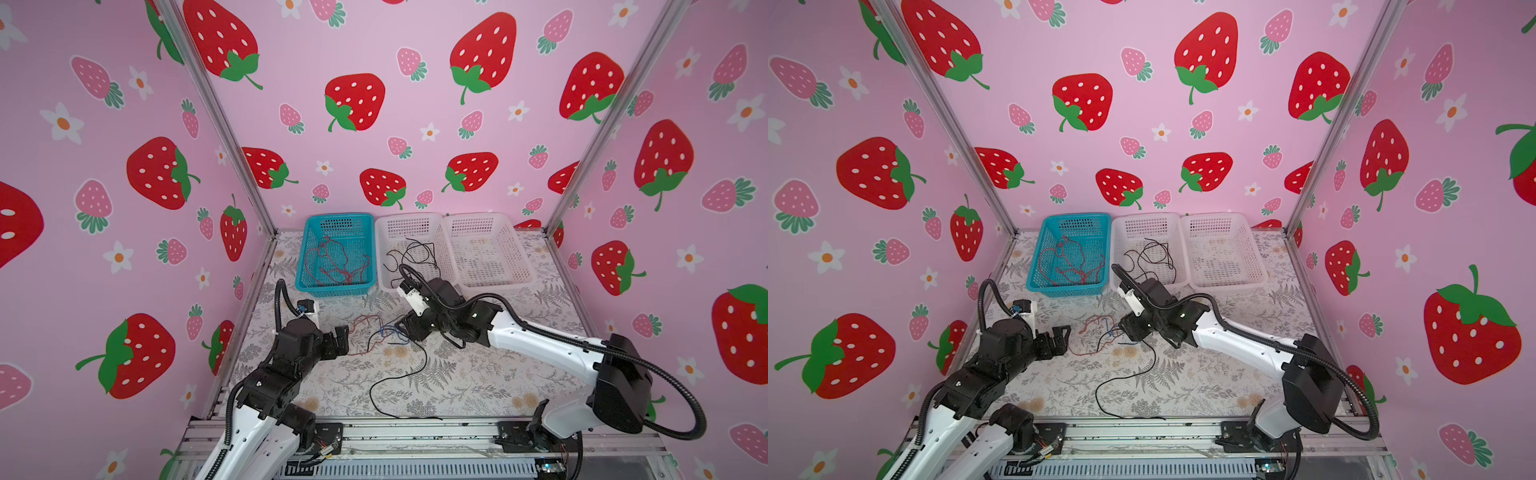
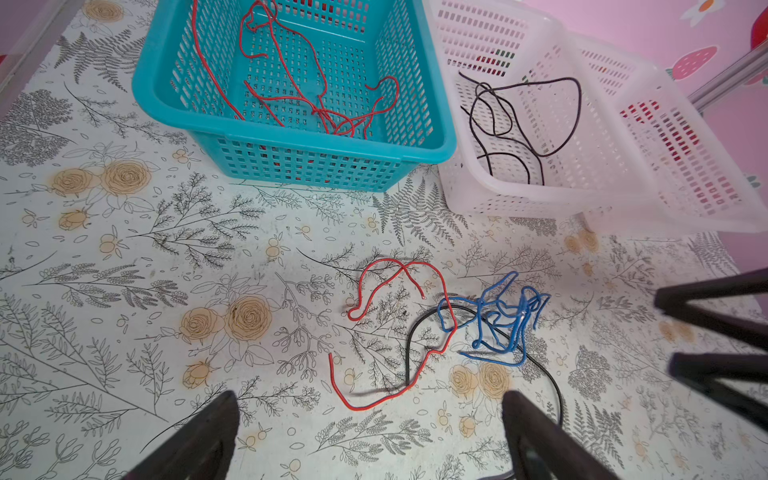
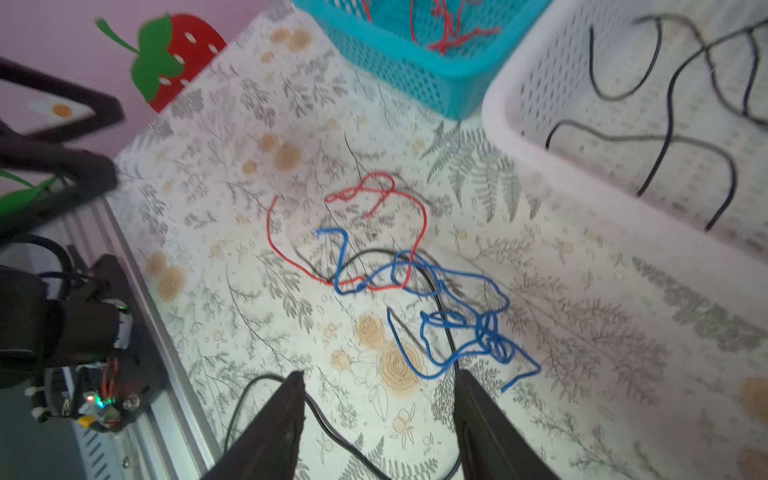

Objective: Untangle the cables
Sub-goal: 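Return the right gripper to the remaining cable tangle near the robot, then lower the right gripper onto the blue cable and close on it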

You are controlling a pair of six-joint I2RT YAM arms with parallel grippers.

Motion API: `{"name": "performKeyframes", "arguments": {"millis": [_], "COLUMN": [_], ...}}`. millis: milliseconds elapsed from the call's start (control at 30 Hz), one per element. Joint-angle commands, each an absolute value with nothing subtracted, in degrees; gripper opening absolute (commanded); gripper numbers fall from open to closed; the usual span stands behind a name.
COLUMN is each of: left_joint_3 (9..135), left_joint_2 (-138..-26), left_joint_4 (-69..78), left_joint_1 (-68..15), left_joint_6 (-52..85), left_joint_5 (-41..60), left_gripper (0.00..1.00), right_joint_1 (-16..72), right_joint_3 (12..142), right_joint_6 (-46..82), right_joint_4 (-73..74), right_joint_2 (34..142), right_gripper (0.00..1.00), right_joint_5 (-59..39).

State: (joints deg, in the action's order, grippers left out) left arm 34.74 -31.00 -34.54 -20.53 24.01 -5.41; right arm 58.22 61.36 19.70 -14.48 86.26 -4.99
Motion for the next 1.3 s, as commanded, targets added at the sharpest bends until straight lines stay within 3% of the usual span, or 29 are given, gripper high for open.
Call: {"name": "performKeyframes", "arguments": {"millis": [0, 167, 233, 800, 1067, 1267], "left_joint_3": [36.47, 36.56, 36.56, 36.45, 36.48, 36.64], "left_joint_2": [-30.41, -30.52, -30.48, -30.93, -31.86, -32.26], "left_joint_4": [-35.28, -35.32, -35.29, -35.42, -35.41, -35.05], "left_joint_1": [-20.83, -20.88, -20.92, -21.56, -21.95, -22.06], "left_joint_6": [23.89, 23.89, 23.96, 24.04, 24.18, 24.32], "left_joint_5": [-5.55, -5.54, -5.62, -5.98, -6.06, -5.48], "left_gripper": [1.0, 1.0, 1.0, 1.0, 1.0, 1.0], "right_joint_1": [57.97, 57.42, 56.43, 53.73, 53.72, 53.84], "right_joint_3": [57.88, 57.39, 57.44, 60.4, 55.86, 51.01], "right_joint_6": [21.53, 19.97, 19.7, 13.97, 12.92, 13.03], "right_joint_4": [-10.05, -9.37, -8.43, -2.53, 3.87, 8.93], "right_joint_2": [88.0, 92.29, 94.23, 104.06, 100.47, 94.14], "right_gripper": [0.56, 0.52, 0.46, 0.19, 0.0, 0.0], "right_joint_5": [0.02, 5.9, 7.0, 4.61, 1.19, -2.21]}}
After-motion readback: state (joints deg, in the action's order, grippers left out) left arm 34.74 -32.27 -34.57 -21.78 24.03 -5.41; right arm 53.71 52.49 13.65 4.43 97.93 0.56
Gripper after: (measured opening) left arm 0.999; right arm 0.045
